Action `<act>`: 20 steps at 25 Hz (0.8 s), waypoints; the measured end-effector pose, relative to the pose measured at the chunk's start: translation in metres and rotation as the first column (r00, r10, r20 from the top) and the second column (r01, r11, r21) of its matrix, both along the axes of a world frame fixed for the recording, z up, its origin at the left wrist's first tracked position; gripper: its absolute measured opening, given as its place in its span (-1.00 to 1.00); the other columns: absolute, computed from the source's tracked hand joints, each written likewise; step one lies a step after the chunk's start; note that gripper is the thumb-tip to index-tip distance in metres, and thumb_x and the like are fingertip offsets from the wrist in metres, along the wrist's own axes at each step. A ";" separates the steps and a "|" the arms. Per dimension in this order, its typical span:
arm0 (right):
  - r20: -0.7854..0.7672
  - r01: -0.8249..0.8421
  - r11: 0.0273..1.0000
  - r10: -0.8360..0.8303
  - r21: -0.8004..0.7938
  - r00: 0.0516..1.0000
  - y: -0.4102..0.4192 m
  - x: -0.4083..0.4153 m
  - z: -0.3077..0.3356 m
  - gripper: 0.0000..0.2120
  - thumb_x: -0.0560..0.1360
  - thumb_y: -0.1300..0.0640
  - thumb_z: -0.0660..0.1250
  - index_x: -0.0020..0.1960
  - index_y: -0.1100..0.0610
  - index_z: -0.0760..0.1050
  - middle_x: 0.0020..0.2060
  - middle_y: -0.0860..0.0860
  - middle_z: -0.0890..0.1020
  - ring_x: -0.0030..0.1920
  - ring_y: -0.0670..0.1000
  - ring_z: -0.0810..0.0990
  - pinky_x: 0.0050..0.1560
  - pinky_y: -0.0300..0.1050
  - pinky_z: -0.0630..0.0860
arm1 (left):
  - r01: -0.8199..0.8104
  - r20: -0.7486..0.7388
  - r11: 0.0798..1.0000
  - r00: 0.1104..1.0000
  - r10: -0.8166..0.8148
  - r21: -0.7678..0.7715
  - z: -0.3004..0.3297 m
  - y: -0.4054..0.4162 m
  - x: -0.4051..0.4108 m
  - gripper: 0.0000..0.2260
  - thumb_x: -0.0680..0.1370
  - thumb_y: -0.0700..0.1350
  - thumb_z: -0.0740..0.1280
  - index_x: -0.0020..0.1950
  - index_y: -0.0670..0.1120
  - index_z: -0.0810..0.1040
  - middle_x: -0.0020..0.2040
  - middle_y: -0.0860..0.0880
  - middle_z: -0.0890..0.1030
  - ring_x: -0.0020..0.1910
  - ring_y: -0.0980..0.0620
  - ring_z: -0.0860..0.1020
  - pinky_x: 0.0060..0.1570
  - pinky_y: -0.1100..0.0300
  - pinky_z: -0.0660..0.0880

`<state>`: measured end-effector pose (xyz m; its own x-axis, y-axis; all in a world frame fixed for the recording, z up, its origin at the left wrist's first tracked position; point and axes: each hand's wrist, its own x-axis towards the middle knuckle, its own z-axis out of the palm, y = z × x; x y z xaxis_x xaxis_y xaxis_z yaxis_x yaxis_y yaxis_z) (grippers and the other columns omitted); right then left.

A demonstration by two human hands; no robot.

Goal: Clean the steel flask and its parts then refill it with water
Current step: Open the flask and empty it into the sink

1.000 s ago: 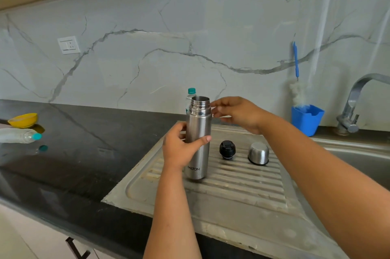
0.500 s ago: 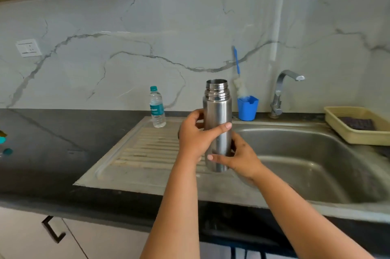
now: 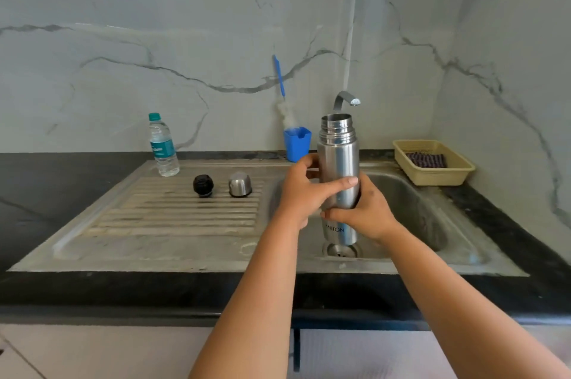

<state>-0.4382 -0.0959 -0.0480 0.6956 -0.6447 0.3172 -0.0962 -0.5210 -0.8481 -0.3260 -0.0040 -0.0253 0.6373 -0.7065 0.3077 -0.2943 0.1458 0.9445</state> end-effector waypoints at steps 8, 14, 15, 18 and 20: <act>-0.320 0.011 0.959 -0.106 -0.284 0.942 -0.095 0.003 -0.036 -0.16 0.14 0.16 0.60 0.34 -0.03 0.31 0.01 -0.05 0.51 -0.03 0.01 0.53 -0.14 -0.21 0.44 | -0.169 0.004 0.978 0.986 0.169 0.120 -0.070 -0.020 0.085 -0.77 0.44 -0.02 0.53 0.06 0.08 0.62 0.05 0.04 0.65 0.10 -0.04 0.62 0.06 0.22 0.53; -0.509 -0.024 0.941 -0.161 -0.337 0.846 -0.125 0.029 -0.062 -0.17 0.14 0.08 0.57 0.32 -0.11 0.27 0.01 -0.02 0.52 -0.02 0.02 0.52 0.00 0.01 0.58 | -0.394 0.107 0.918 0.915 0.389 0.031 -0.086 -0.014 0.117 -0.74 0.52 -0.02 0.46 0.18 0.00 0.58 0.04 0.08 0.60 -0.10 0.23 0.54 -0.10 0.37 0.45; -0.534 -0.030 0.938 -0.171 -0.346 0.828 -0.127 0.032 -0.065 -0.17 0.14 0.06 0.57 0.32 -0.12 0.26 0.00 -0.02 0.52 -0.02 0.03 0.52 0.00 0.04 0.58 | -0.393 0.099 0.919 0.916 0.388 0.037 -0.086 -0.016 0.118 -0.74 0.52 -0.03 0.45 0.20 0.00 0.57 0.01 0.07 0.60 -0.11 0.23 0.53 -0.08 0.33 0.46; -0.611 -0.057 0.899 -0.248 -0.434 0.752 -0.135 0.036 -0.071 -0.16 0.15 0.00 0.54 0.34 -0.17 0.21 0.02 0.00 0.51 0.01 0.08 0.52 0.01 0.08 0.55 | -0.384 0.058 0.919 0.923 0.380 0.090 -0.087 -0.020 0.116 -0.60 0.53 -0.01 0.44 0.33 0.03 0.44 -0.03 0.08 0.60 -0.12 0.23 0.51 -0.08 0.31 0.44; -0.637 -0.069 0.877 -0.289 -0.475 0.715 -0.140 0.034 -0.072 -0.17 0.18 0.00 0.53 0.35 -0.17 0.20 0.04 0.00 0.49 0.04 0.10 0.51 0.03 0.08 0.53 | -0.384 0.027 0.917 0.923 0.383 0.110 -0.087 -0.020 0.116 -0.51 0.53 0.01 0.43 0.40 0.02 0.35 -0.04 0.08 0.60 -0.12 0.23 0.51 -0.10 0.34 0.39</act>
